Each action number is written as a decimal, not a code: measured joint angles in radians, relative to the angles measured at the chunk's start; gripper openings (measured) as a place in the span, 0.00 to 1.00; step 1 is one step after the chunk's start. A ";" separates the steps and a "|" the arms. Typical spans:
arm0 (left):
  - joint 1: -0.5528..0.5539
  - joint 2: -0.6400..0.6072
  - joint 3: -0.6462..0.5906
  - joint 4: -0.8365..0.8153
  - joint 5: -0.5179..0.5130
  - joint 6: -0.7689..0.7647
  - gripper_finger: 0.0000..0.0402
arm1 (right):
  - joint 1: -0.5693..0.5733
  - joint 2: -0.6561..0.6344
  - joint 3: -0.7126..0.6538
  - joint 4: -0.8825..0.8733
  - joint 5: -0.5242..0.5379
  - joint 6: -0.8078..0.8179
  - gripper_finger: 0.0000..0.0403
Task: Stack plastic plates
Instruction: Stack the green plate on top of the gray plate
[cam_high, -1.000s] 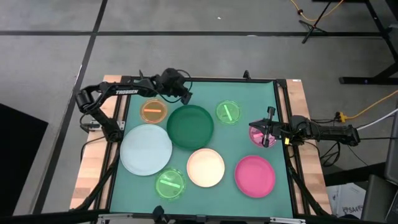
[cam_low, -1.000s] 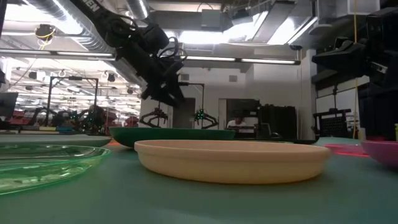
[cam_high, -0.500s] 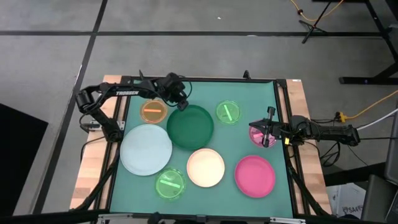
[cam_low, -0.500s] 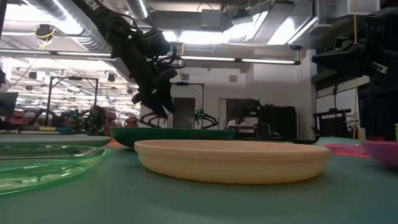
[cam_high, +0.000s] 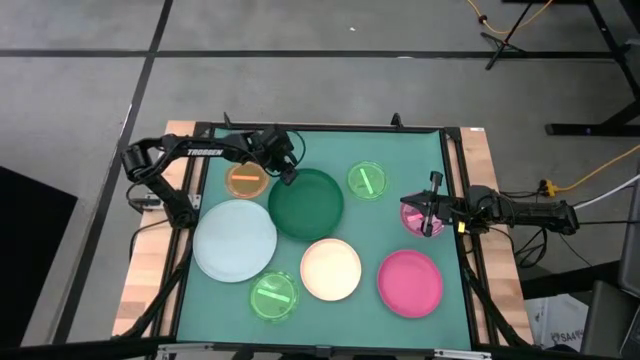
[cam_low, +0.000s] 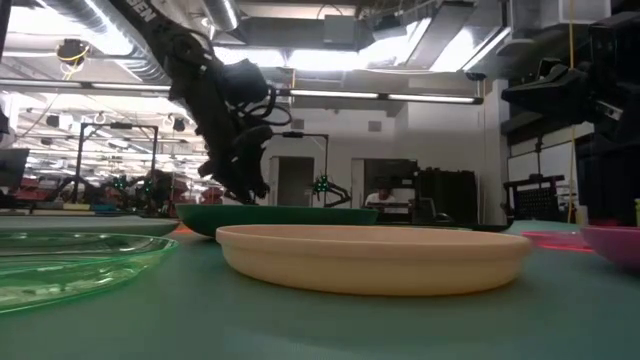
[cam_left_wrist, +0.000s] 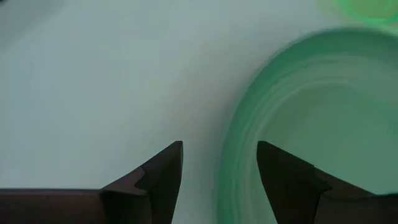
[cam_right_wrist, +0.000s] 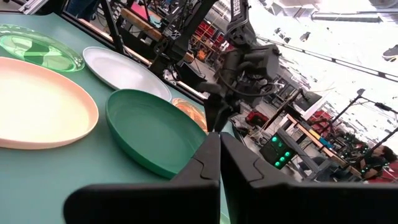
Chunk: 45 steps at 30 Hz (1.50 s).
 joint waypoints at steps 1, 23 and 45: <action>0.000 0.000 -0.006 0.001 0.000 -0.001 0.50 | 0.000 0.000 0.000 0.000 0.000 0.000 0.00; 0.000 0.000 -0.135 0.086 0.002 -0.002 0.47 | 0.000 0.000 0.000 0.000 0.000 -0.001 0.00; 0.000 0.000 -0.135 0.086 0.005 -0.003 0.15 | 0.000 0.000 0.000 0.000 0.000 -0.001 0.00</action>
